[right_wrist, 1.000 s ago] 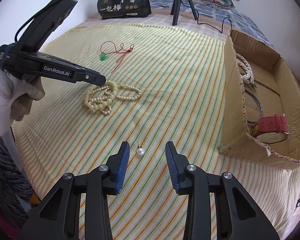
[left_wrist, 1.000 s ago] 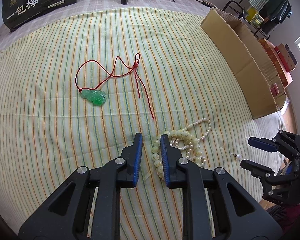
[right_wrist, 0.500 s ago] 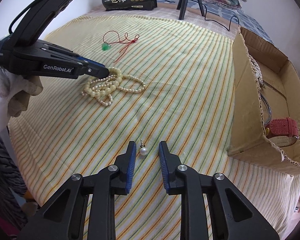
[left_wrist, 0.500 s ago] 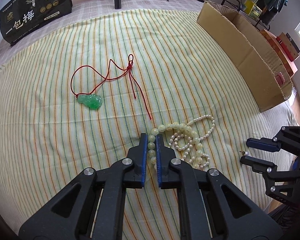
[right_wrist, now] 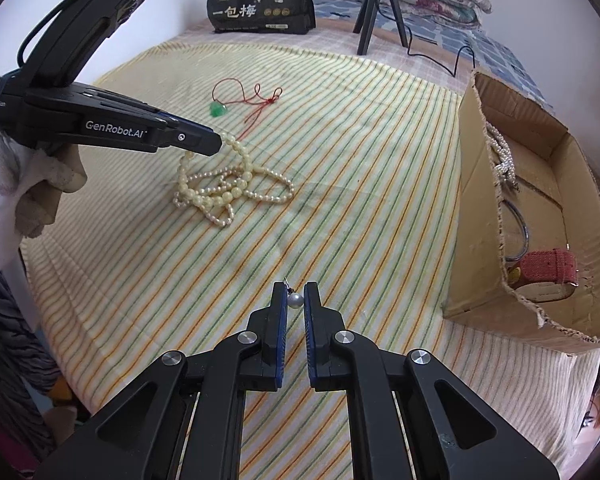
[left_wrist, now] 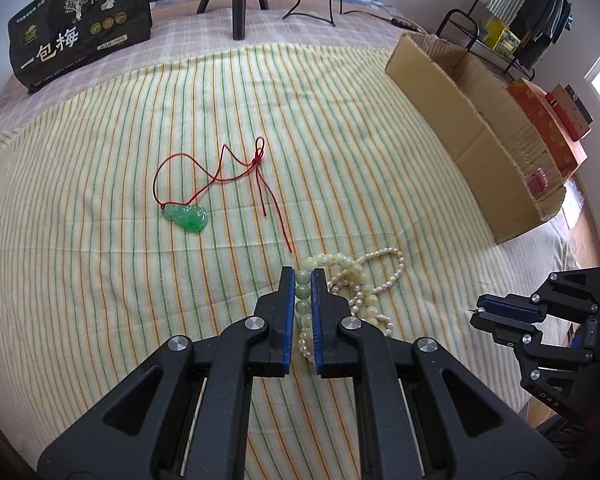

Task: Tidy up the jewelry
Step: 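Carry the earring into the box and open the right tool while the left tool drops the bracelet there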

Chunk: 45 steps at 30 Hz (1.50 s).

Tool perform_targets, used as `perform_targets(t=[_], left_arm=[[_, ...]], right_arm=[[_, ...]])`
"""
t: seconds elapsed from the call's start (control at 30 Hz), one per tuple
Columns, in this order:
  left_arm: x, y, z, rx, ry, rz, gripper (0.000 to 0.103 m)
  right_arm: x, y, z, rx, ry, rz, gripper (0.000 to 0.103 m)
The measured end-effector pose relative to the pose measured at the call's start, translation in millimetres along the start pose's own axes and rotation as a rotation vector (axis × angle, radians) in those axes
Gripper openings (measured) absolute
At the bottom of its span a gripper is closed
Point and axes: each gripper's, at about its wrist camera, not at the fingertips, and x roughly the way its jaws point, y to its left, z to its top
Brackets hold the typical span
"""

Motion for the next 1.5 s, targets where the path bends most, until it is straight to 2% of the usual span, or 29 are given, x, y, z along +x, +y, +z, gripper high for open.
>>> perform_targets(t=[0.37, 0.63, 1.07, 1.5], left_arm=[[-44, -11, 6, -0.002, -0.083, -0.064, 0.005], [-62, -22, 13, -0.001, -0.128, -0.093, 0.005], [-70, -55, 38, 0.02, -0.174, -0.149, 0.005], [-66, -106, 67, 0.056, -0.205, -0.215, 0.005]], right_arm=[[-26, 1, 7, 0.013, -0.072, -0.015, 0.007], [-43, -9, 14, 0.039, -0.126, -0.034, 0.007], [-69, -54, 22, 0.14, -0.214, -0.08, 0.007], [-78, -105, 23, 0.261, -0.276, -0.109, 0.007]])
